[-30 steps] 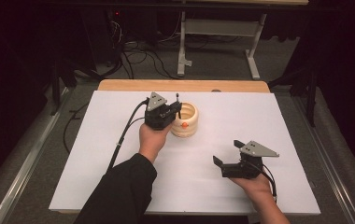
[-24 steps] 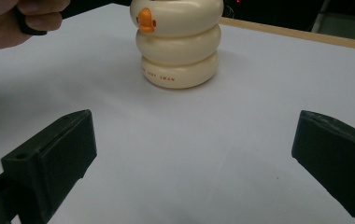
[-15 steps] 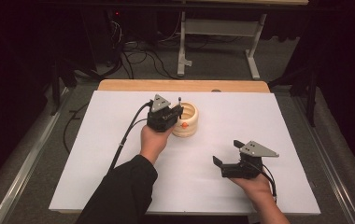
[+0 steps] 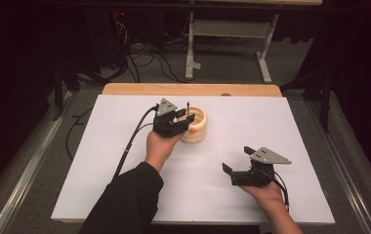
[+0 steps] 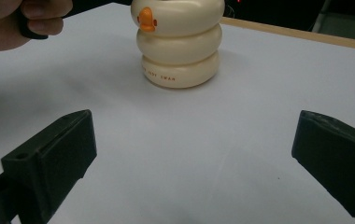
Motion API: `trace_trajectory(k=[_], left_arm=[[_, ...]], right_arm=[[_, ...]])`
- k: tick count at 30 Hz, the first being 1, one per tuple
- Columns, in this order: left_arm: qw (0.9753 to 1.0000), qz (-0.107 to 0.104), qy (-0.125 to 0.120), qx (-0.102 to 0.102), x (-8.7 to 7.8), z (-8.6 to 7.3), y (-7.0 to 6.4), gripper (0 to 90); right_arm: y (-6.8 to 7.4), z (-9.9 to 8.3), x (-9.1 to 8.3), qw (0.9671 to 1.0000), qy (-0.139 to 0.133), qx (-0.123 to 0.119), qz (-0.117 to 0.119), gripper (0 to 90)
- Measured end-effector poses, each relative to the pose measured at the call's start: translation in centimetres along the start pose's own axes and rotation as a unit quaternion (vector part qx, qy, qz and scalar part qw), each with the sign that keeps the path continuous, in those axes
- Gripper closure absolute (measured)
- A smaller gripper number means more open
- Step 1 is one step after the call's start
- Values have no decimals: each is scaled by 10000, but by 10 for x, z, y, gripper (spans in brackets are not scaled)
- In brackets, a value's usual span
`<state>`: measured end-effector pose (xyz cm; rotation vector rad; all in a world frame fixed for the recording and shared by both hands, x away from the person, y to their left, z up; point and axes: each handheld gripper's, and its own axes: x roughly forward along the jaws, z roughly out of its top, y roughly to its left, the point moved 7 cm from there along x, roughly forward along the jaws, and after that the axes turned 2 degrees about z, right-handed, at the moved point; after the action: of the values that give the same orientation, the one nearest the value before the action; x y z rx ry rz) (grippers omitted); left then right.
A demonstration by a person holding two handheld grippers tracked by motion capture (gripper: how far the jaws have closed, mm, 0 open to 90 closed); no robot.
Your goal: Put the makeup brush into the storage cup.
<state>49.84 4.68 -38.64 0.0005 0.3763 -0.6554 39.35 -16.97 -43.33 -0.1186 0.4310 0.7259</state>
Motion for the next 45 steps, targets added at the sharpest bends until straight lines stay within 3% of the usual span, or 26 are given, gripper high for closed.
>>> trace_trajectory(k=[13, 23, 34, 45], left_arm=[[9999, -103, -31, -91, -9, -3, -1, 339], [9998, -105, -14, -148, -30, -6, 6, 172], [9998, 2, -68, -204, -60, -16, 17, 86], [9996, 51, 126, -230, -78, -38, 29, 22]], right_arm=[[0, 0, 0, 10000, -5, -7, -11, 13], [0, 1, 1, 10000, 1, -58, -34, 13], [0, 0, 1, 10000, 16, -53, -54, 13], [0, -1, 2, 10000, 47, -38, -62, 13]])
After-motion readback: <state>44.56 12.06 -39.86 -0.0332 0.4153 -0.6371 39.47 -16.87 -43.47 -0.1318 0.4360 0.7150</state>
